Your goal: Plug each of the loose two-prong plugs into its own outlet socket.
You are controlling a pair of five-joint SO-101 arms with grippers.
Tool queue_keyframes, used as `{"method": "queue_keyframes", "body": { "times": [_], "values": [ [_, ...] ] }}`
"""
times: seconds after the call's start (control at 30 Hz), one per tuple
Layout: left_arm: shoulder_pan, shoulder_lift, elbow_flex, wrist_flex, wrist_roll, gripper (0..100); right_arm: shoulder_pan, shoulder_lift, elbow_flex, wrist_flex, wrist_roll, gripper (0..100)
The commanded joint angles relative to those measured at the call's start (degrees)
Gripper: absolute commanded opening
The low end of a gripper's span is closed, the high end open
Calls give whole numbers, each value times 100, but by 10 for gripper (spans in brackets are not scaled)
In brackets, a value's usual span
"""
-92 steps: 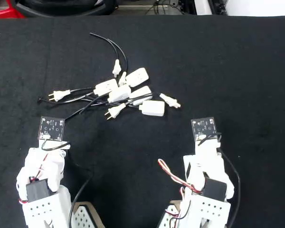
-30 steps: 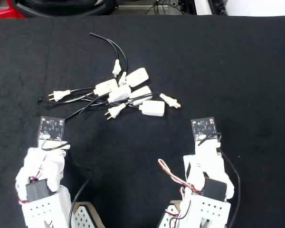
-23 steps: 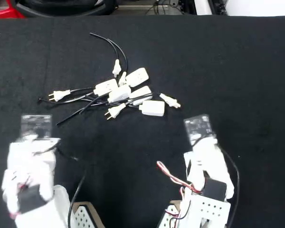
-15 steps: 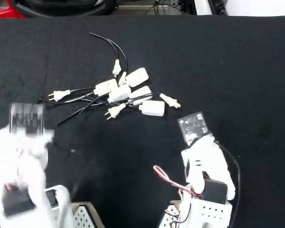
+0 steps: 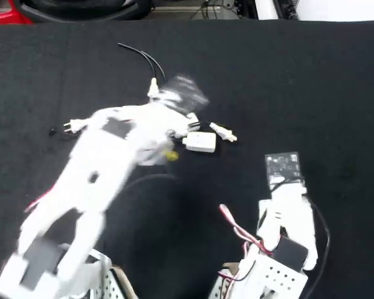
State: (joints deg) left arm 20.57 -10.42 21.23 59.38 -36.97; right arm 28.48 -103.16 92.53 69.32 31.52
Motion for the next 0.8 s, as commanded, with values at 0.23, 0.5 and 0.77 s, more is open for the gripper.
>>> {"method": "queue_keyframes", "body": {
  "times": [0.23, 0.5, 0.77],
  "values": [
    [488, 2092, -1569, -211, -1029, 268, 132, 1455, -154, -905, 114, 44],
    [690, 2154, -224, -3042, -18, 279, 97, 2668, -295, -1582, 176, 43],
    [549, 2734, -567, -3200, 18, 276, 97, 2659, -259, -1574, 316, 43]
  ]
}}
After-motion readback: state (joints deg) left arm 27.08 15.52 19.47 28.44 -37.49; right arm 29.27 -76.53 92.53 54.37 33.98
